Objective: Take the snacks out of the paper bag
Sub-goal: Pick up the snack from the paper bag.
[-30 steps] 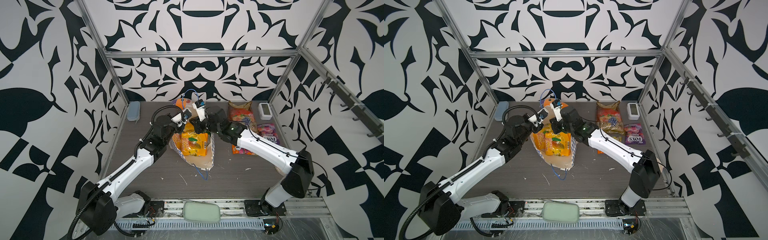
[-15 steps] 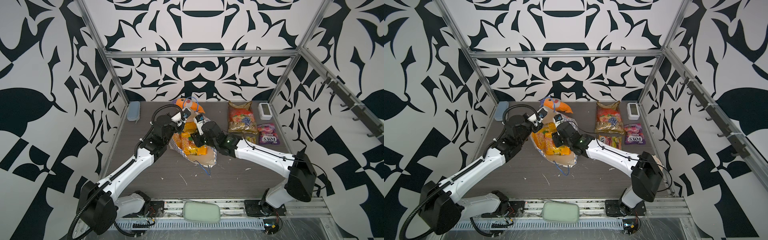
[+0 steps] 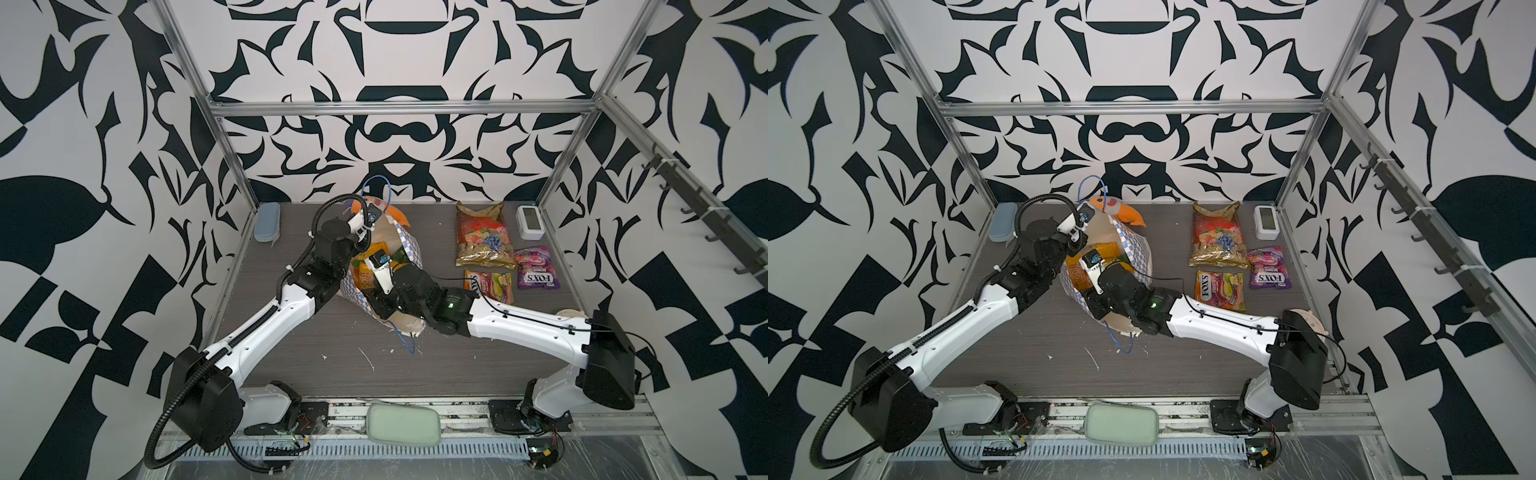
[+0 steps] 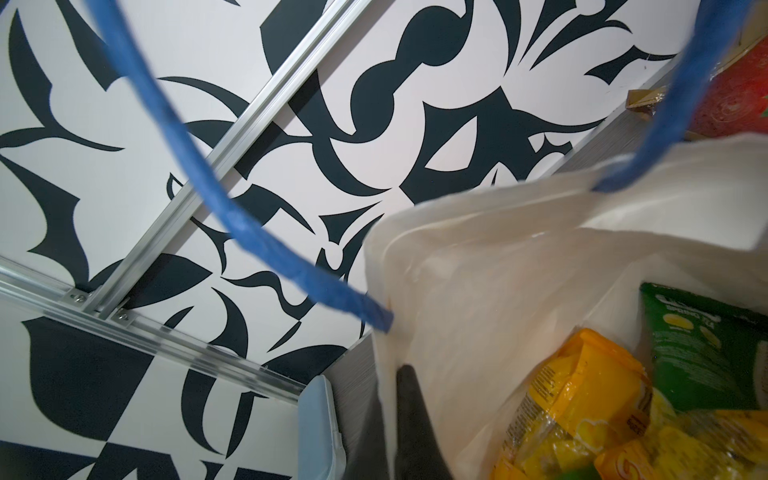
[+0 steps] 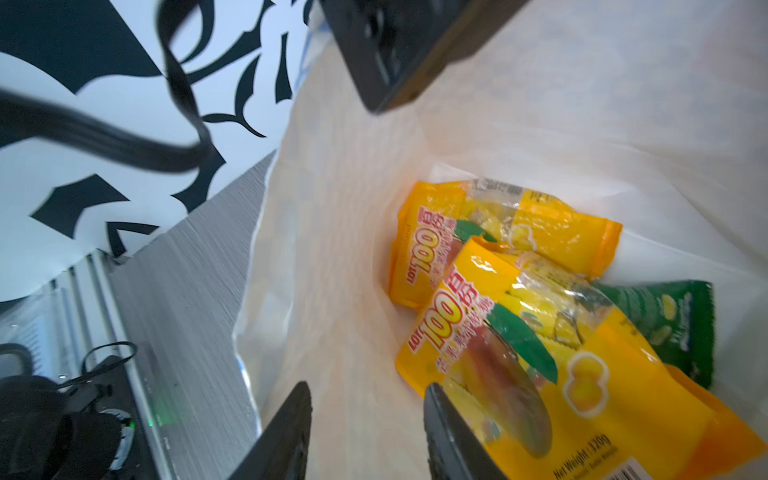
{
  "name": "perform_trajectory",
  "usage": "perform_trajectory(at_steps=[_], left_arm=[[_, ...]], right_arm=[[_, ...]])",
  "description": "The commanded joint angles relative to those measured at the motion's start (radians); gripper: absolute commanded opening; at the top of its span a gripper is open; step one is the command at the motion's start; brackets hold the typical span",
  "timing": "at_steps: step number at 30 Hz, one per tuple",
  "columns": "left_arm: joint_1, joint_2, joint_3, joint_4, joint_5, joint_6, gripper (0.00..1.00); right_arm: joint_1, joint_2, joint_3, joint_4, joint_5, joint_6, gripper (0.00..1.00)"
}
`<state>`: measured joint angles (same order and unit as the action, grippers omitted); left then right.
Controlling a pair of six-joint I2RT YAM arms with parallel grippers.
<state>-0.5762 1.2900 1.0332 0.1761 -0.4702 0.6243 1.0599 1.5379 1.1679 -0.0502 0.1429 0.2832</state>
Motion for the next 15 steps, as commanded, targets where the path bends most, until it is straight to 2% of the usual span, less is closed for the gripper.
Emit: perform_trajectory(at_steps=[1, 4, 9, 12, 15], left_arm=[[0.001, -0.047, 0.018, 0.148, -0.009, 0.005, 0.0], [0.001, -0.057, 0.019, 0.127, -0.007, 0.0, 0.0], [0.001, -0.094, -0.008, 0.119, 0.033, -0.006, 0.0], [0.001, -0.111, -0.024, 0.119, 0.044, -0.008, 0.0], [0.001, -0.114, -0.026, 0.112, 0.041, 0.0, 0.0]], right_arm=[[-0.041, 0.008, 0.006, 0.04, 0.063, 0.036, 0.49], [-0.104, 0.04, 0.001, 0.021, 0.017, 0.108, 0.49], [-0.143, 0.099, 0.051, -0.114, 0.239, 0.129, 0.49], [-0.193, 0.102, 0.044, -0.135, 0.288, 0.156, 0.5], [-0.227, 0.094, 0.044, -0.145, 0.275, 0.171, 0.5]])
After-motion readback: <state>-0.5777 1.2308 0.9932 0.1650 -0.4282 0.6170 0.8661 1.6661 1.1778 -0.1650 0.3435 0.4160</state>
